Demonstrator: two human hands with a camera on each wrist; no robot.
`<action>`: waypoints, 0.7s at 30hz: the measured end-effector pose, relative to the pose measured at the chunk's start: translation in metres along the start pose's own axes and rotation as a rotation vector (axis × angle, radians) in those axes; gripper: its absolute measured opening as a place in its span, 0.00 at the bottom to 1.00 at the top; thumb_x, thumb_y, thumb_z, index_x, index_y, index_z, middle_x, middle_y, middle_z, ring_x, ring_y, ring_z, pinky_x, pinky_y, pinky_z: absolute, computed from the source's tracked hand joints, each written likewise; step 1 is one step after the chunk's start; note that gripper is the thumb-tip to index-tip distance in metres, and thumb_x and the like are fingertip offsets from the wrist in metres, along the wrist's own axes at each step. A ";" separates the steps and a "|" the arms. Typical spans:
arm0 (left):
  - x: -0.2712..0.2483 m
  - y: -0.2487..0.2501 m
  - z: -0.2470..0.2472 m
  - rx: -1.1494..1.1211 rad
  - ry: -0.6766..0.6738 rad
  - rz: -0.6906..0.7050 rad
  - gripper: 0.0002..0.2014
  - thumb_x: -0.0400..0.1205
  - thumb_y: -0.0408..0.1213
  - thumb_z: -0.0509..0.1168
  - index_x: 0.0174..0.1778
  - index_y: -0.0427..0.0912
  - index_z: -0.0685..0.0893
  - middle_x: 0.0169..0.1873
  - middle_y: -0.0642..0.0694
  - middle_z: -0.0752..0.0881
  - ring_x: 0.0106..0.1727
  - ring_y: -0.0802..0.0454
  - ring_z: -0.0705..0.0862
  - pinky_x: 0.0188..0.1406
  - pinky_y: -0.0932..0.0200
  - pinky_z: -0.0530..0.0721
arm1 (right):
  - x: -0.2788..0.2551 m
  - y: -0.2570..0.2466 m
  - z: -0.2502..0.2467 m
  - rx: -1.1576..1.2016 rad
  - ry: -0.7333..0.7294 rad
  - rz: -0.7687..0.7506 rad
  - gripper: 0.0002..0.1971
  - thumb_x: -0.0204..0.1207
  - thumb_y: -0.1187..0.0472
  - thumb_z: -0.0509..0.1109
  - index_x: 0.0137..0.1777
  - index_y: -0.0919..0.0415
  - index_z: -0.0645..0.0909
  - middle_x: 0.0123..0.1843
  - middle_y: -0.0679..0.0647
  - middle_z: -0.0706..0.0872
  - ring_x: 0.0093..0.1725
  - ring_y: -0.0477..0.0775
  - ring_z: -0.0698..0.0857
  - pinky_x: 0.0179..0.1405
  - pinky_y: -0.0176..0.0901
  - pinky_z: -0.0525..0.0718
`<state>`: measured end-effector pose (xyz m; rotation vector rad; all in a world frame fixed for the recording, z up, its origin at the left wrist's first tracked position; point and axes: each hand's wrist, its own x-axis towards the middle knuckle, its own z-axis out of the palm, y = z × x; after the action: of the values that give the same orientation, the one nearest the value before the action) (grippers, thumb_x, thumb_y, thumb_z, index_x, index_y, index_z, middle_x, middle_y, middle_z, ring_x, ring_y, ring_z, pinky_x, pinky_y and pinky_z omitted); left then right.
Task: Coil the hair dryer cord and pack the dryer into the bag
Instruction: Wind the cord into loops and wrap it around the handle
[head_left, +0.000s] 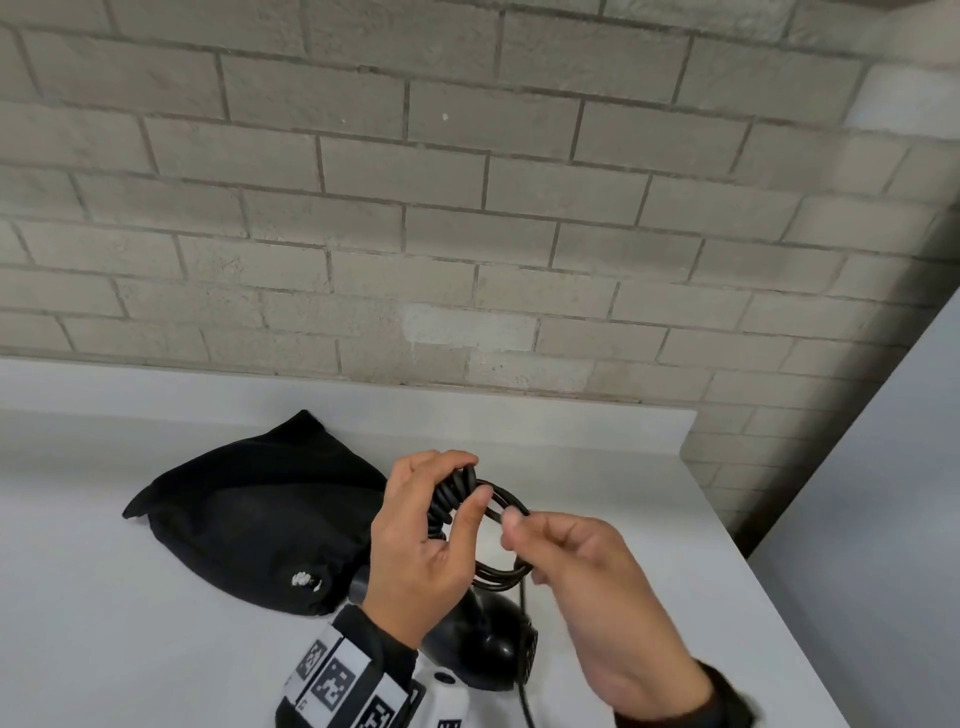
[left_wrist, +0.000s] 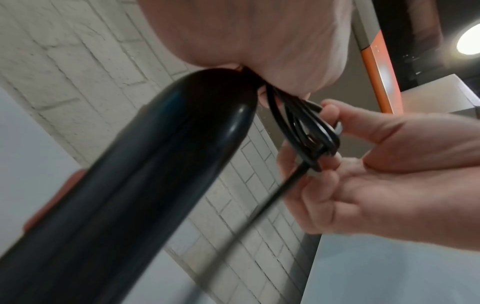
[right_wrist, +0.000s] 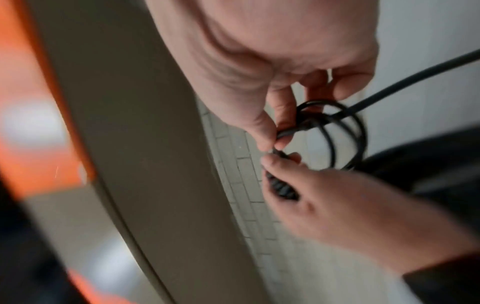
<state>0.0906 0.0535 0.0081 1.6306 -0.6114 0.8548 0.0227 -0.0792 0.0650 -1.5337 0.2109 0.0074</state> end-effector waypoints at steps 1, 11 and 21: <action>0.000 0.000 0.000 -0.012 -0.002 0.004 0.11 0.84 0.46 0.66 0.59 0.48 0.81 0.51 0.52 0.82 0.50 0.56 0.84 0.51 0.71 0.79 | 0.000 -0.005 -0.004 0.179 -0.086 0.107 0.16 0.72 0.47 0.74 0.29 0.57 0.84 0.41 0.49 0.87 0.37 0.44 0.79 0.41 0.37 0.73; 0.001 -0.002 -0.001 -0.045 -0.001 -0.086 0.09 0.82 0.47 0.66 0.57 0.53 0.81 0.45 0.48 0.84 0.44 0.55 0.86 0.44 0.69 0.82 | -0.003 0.020 -0.015 -0.592 0.106 -0.645 0.03 0.75 0.47 0.73 0.44 0.42 0.83 0.51 0.40 0.80 0.56 0.45 0.80 0.52 0.26 0.73; 0.001 0.000 -0.001 -0.029 -0.033 -0.047 0.09 0.81 0.44 0.67 0.56 0.50 0.81 0.47 0.56 0.84 0.45 0.57 0.85 0.47 0.71 0.80 | -0.004 -0.002 -0.036 0.247 -0.287 0.036 0.11 0.73 0.53 0.75 0.38 0.60 0.85 0.35 0.55 0.82 0.33 0.51 0.78 0.37 0.42 0.80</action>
<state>0.0915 0.0545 0.0087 1.6298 -0.6033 0.7825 0.0147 -0.1148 0.0665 -1.2656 0.0089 0.2211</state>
